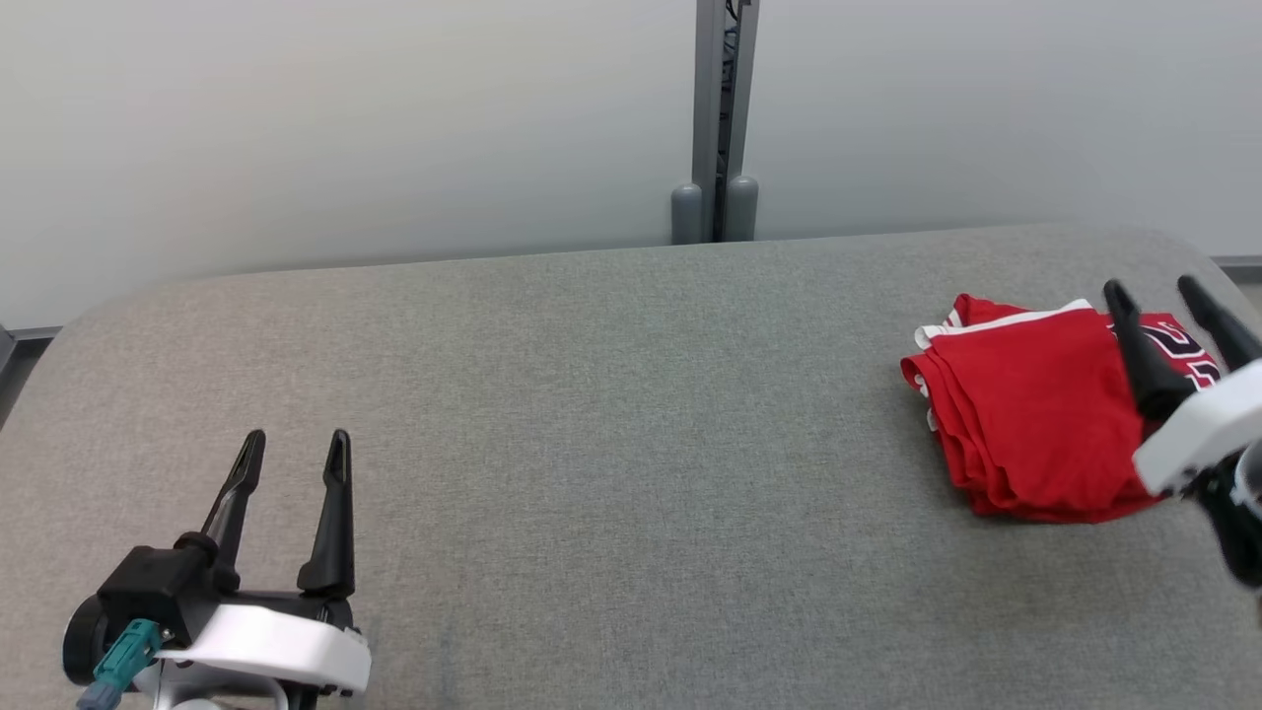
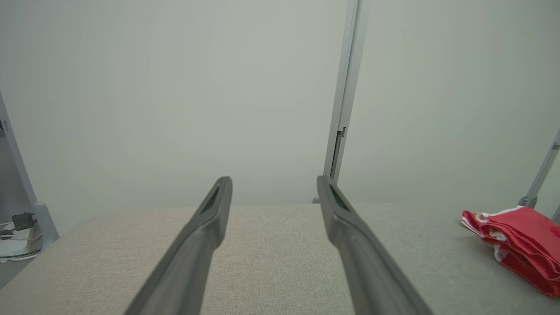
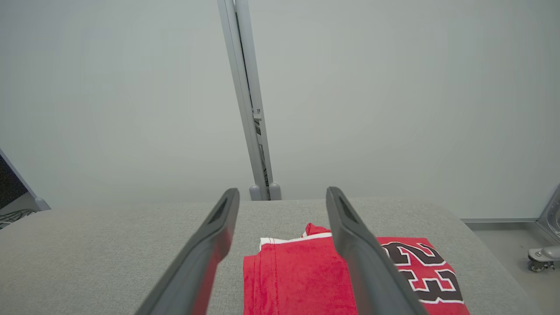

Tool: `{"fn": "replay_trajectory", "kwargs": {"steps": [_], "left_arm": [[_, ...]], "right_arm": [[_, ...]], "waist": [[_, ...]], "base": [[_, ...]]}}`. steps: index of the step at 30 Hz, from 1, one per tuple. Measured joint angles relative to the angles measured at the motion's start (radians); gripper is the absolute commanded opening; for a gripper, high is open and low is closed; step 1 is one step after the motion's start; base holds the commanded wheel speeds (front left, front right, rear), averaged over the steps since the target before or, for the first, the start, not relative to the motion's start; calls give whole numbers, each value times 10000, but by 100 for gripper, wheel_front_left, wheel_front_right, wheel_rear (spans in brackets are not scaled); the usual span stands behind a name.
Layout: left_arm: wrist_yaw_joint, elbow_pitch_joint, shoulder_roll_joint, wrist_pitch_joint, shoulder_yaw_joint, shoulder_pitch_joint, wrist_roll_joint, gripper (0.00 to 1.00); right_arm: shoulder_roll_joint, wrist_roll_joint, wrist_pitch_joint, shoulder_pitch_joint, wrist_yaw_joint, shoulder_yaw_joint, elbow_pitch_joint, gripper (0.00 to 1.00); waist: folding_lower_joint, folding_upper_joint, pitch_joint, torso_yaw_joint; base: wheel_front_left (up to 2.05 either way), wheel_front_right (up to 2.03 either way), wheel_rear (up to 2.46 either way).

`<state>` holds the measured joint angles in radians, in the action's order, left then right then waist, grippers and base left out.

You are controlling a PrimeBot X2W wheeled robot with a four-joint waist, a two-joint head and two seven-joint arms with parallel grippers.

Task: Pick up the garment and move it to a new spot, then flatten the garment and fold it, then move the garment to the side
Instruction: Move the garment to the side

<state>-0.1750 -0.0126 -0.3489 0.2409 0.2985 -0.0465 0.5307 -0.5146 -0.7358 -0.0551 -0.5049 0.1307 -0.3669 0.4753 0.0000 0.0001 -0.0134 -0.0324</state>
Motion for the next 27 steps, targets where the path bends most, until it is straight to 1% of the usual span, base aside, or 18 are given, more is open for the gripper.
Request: {"fn": "replay_trajectory", "kwargs": {"steps": [3,8,14,21,27], "left_arm": [[-130,-12,-184,-117,8,221,-79,100],[-153,-165,-4,-102,-44,504,180,100],[-157,-704,282,65,-59,866,194,100],[-86,-1016,732,178,-217,1143,238,100],[82,-1034,957,192,-391,1249,161,100]], "right_arm": [[443,504,-359,1042,0,583,-759,100],[1135,1354,-790,2651,0,1394,-1835,100],[1958,2136,-1097,4088,0,2148,-2761,100],[2614,2857,-1208,5048,0,2913,-3369,100],[2819,3177,-1001,5177,0,3164,-3714,100]], "waist": [[0,0,-93,62],[0,0,-134,98],[1,0,-258,160],[0,0,-408,232],[1,0,-452,275]], "base": [[0,0,0],[0,0,0],[0,0,0],[0,0,0],[0,0,0]]}}
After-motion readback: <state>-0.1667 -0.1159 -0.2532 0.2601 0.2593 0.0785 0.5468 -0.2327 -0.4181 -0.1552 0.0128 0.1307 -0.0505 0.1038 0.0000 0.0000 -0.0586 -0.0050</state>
